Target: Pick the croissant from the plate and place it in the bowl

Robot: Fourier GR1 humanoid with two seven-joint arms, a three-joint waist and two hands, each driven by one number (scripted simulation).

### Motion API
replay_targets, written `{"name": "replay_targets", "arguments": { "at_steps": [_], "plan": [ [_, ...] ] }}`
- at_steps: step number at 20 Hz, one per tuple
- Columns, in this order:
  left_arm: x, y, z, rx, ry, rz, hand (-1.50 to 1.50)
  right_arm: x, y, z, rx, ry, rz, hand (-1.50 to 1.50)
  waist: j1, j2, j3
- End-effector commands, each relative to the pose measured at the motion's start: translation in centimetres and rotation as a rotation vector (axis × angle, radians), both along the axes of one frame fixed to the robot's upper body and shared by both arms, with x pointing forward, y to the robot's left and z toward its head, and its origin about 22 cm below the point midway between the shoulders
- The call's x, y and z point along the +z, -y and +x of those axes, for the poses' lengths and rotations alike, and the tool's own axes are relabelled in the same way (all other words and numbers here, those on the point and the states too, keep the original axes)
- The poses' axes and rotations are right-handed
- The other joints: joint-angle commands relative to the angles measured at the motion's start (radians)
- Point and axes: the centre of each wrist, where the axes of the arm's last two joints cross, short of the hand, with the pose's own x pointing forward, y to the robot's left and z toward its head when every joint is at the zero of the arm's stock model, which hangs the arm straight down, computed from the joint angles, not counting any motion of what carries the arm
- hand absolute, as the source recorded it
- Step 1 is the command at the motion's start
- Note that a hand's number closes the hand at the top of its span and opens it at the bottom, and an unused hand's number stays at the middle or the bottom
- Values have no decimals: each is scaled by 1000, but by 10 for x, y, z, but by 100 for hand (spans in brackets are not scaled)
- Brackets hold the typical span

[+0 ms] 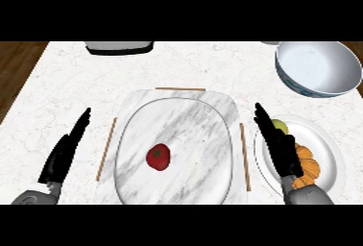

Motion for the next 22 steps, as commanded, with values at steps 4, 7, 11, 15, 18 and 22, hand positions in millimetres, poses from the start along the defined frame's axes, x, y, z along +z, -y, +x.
{"name": "replay_targets", "arguments": {
  "at_steps": [4,7,11,15,18,22],
  "plan": [
    [68,-1,42,89,280,-156,0,49,-45,7,356,214,237,-150,19,0,-40],
    [71,-5,42,109,299,-218,0,78,9,28,347,407,-376,-150,12,-39,-65],
    [97,-38,37,156,356,-296,0,39,-7,-26,88,609,-190,-150,-11,-5,-41],
    [85,-24,37,163,358,-320,0,41,2,-79,176,639,-260,-150,-11,5,-42],
    [99,-41,41,182,345,-332,0,71,19,-100,175,624,-418,-150,-27,1,-44],
    [114,-48,37,164,344,-324,0,103,47,-108,127,515,-620,-150,-19,1,-44]
  ]
}}
